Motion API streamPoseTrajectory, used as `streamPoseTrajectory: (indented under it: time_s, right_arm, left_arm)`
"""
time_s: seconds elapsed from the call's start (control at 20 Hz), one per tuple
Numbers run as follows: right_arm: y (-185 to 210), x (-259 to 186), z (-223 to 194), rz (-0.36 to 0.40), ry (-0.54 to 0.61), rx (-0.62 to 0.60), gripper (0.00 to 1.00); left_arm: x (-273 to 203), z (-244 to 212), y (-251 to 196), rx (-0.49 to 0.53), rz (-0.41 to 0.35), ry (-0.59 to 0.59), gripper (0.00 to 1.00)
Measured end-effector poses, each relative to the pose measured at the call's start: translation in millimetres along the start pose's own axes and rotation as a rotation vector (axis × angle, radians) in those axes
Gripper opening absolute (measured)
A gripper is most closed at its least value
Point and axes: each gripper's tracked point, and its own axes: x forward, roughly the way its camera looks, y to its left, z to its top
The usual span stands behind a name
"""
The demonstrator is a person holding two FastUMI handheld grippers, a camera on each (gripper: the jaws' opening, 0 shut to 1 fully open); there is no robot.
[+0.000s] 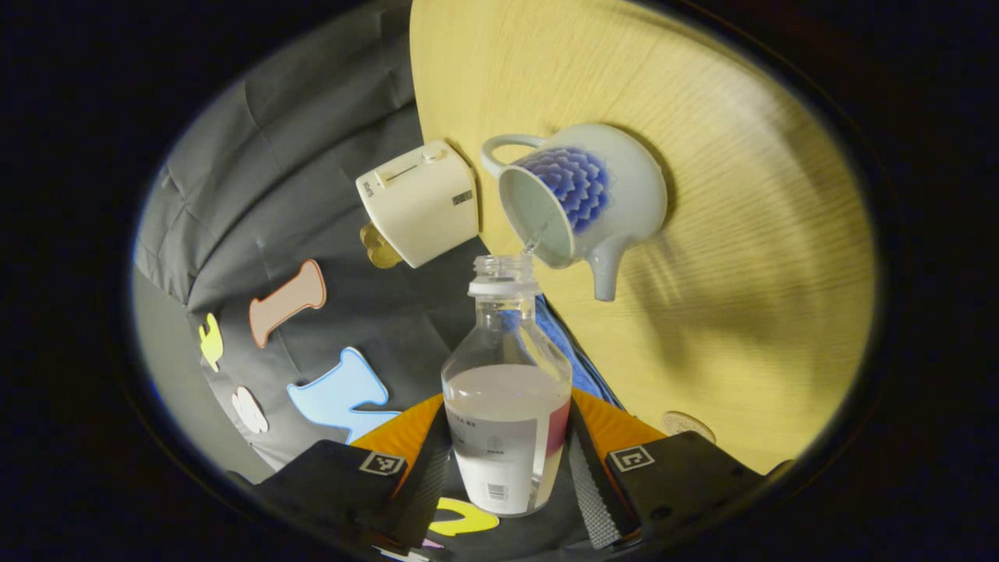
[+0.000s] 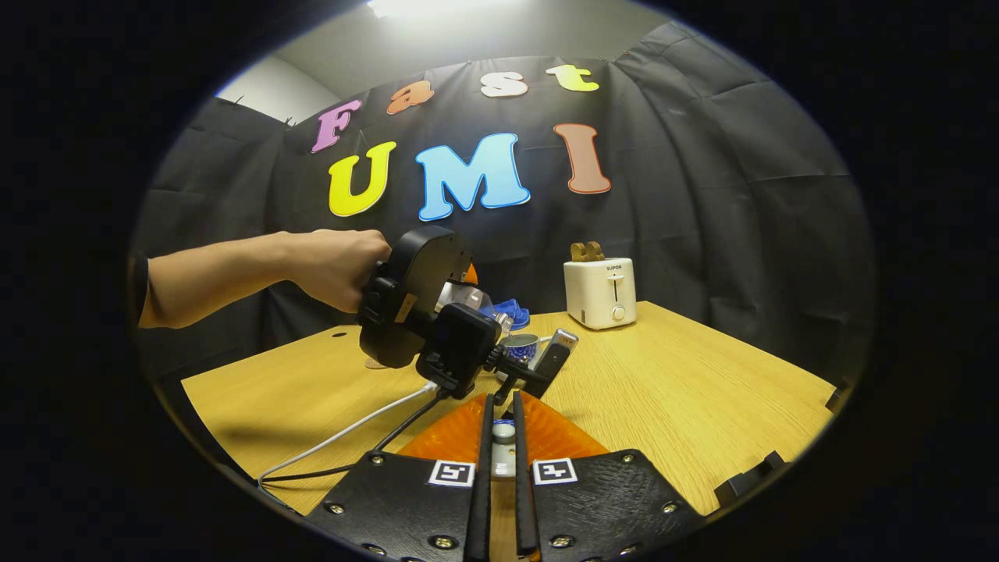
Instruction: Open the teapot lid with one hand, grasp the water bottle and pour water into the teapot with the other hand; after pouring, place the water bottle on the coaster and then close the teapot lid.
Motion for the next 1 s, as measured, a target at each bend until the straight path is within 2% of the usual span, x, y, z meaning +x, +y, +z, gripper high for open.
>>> streamPoseTrajectory:
  time_s: [0.7,0.9,1.0]
  right_arm:
    - [0.4,1.6,0.7,0.002,0.008,-0.005,0.13]
    - [0.6,1.3,1.1,0.0,0.007,-0.007,0.13]
    - [-0.1,1.1,1.1,-0.002,0.006,-0.002,0.13]
  left_arm:
    - [-2.4,4.4,9.8,0.05,0.01,-0.005,0.87]
    - [-2.5,7.4,7.5,0.038,0.005,-0.016,0.87]
    - [-1.6,7.6,2.6,-0.004,-0.005,-0.03,0.87]
